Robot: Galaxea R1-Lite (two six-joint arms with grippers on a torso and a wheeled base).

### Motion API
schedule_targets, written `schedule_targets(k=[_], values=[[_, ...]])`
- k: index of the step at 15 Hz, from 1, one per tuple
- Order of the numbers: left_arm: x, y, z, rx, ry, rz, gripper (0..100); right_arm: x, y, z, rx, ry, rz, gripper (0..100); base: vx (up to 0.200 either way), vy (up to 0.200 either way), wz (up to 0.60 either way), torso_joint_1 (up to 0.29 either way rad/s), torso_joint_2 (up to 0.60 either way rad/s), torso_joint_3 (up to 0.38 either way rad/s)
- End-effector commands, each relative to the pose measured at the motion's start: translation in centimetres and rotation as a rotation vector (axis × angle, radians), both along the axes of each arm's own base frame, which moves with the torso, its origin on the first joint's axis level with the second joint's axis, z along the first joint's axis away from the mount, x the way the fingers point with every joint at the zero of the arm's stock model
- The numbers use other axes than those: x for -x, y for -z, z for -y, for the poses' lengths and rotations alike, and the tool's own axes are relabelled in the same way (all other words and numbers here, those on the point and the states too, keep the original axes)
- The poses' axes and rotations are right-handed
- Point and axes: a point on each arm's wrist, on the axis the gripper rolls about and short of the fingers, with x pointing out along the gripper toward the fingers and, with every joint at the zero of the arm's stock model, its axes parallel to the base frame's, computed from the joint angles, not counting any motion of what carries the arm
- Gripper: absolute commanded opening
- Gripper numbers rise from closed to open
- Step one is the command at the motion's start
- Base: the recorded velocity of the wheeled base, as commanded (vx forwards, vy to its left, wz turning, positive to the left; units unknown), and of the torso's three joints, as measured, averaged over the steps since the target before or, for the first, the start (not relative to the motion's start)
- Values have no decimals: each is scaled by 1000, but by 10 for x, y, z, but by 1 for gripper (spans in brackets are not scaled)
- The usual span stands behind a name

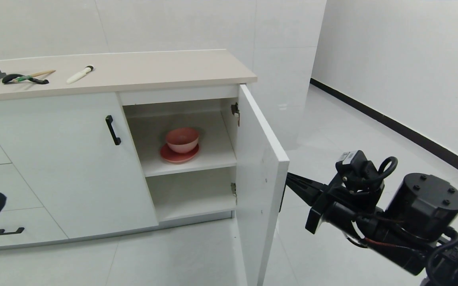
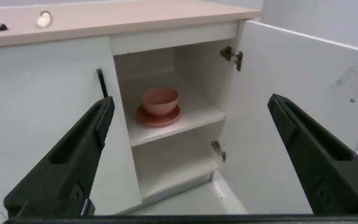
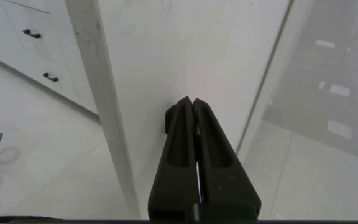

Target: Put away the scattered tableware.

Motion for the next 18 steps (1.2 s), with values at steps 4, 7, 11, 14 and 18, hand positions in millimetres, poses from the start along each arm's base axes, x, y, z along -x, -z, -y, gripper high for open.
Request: schedule_targets(k=[4,7,11,14,18], values=[[57,34,-3,14,-94,57,100,2,-8,-14,-32,-44,38,0,0,0,0,0,0,0],[58,50,-3,16,-107,43,100,5,-11,-23,-44,-72,49,0,0,0,0,0,0,0],[60,81,-4,21,-138,31,100,5,-13,-24,-51,-76,58,0,0,0,0,0,0,0],[54,111,-4,18,-164,-38,100,5,-18,-28,-66,-87,75,0,0,0,0,0,0,0],[54,129,-5,5,-186,-197,100,5,-21,-36,-81,-105,88,0,0,0,0,0,0,0]])
